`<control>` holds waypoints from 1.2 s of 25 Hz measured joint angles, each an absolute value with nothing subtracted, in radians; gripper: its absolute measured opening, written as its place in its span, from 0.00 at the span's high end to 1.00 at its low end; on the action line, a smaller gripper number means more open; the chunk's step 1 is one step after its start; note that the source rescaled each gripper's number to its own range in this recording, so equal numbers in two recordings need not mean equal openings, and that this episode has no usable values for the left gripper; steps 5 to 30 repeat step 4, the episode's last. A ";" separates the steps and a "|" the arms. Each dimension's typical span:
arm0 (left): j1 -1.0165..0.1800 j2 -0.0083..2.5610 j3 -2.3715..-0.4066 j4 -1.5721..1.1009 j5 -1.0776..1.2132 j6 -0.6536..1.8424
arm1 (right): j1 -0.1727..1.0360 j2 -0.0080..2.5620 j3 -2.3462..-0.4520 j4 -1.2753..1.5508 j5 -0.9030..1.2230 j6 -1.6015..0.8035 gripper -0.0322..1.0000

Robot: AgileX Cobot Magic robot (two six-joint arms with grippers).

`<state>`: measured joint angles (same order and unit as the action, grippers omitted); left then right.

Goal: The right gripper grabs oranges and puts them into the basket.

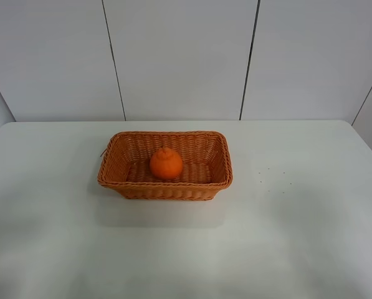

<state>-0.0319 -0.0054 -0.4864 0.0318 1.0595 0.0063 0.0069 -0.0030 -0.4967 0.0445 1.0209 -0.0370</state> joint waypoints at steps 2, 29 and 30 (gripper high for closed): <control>-0.032 -0.005 -0.486 0.032 1.060 0.006 | 0.007 -0.003 -0.497 0.044 1.021 -0.037 0.00; -0.032 -0.005 -0.486 0.032 1.060 0.006 | 0.007 -0.003 -0.497 0.044 1.021 -0.037 0.00; -0.032 -0.005 -0.486 0.032 1.060 0.006 | 0.007 -0.003 -0.497 0.044 1.021 -0.037 0.00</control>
